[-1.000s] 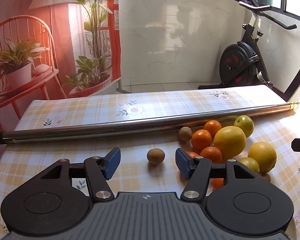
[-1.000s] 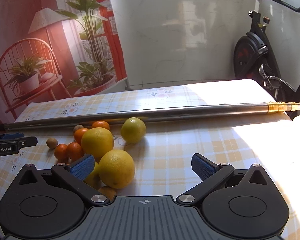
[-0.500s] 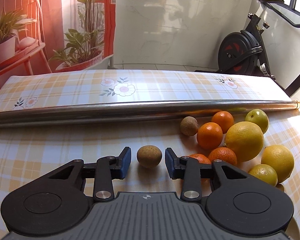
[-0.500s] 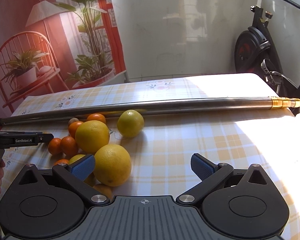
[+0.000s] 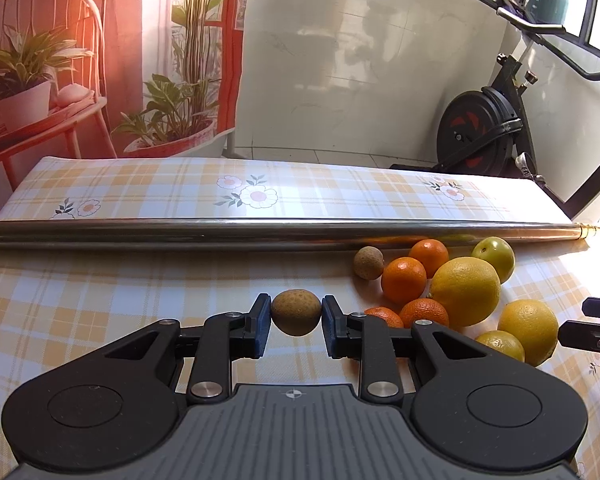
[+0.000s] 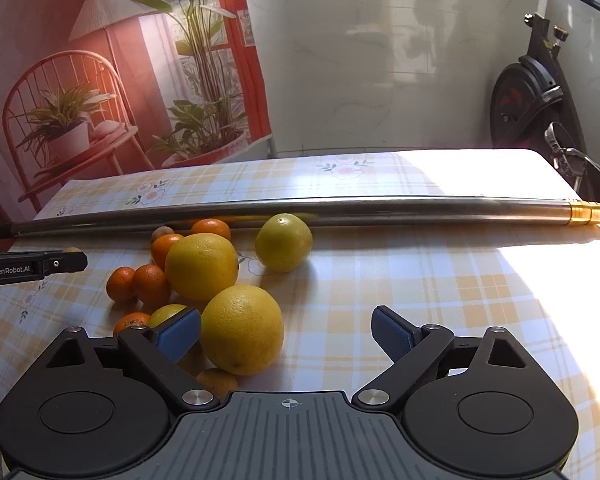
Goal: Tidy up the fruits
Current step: 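Close the left tool on the kiwi while the right tool reaches a large yellow grapefruit, then grasp and lift the grapefruit with the right tool while the left tool carries the kiwi to the white plate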
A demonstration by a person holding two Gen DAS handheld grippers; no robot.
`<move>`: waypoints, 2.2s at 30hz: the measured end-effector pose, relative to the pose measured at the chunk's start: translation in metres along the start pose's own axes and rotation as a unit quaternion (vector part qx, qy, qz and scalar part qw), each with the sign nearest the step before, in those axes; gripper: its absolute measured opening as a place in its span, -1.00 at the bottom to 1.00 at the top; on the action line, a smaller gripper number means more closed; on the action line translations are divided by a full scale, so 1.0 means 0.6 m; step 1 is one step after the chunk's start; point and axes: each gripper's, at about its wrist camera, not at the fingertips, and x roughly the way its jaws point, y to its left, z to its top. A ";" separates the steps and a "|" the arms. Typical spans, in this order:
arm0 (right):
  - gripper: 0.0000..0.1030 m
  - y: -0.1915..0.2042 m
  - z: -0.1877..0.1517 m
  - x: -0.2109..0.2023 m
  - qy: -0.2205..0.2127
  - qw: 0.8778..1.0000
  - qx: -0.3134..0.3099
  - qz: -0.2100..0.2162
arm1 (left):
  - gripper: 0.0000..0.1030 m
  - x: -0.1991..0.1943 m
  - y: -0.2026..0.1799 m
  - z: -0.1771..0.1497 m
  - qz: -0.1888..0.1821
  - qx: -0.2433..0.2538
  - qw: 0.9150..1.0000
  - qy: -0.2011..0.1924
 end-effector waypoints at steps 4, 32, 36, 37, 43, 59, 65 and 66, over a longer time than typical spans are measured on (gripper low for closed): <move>0.46 0.011 0.006 0.018 0.006 1.000 -0.013 0.002 | -0.44 -0.035 -0.005 -0.012 -0.010 -0.015 1.000 -0.010; -0.02 -0.001 -0.003 0.046 0.029 0.994 0.091 0.051 | -0.44 -0.095 -0.055 -0.080 -0.044 -0.013 0.999 -0.022; -0.03 0.006 -0.011 0.037 0.025 0.996 0.081 0.041 | -0.44 -0.102 -0.060 -0.084 -0.044 -0.012 0.999 -0.021; -0.03 0.008 -0.013 0.033 0.023 0.996 0.078 0.039 | -0.44 -0.105 -0.062 -0.085 -0.044 -0.012 0.999 -0.022; -0.03 0.014 -0.029 -0.002 -0.001 0.997 0.070 0.041 | -0.44 -0.121 -0.071 -0.093 -0.037 -0.007 0.999 -0.028; -0.03 0.037 -0.076 -0.106 -0.032 0.996 0.055 0.068 | -0.44 -0.183 -0.089 -0.146 -0.034 -0.006 0.999 -0.028; -0.03 0.069 -0.102 -0.136 -0.020 0.996 0.019 0.082 | -0.44 -0.203 -0.095 -0.166 -0.028 0.002 0.999 -0.031; -0.03 0.074 -0.107 -0.139 -0.017 0.996 0.014 0.083 | -0.44 -0.204 -0.095 -0.168 -0.027 0.003 0.999 -0.031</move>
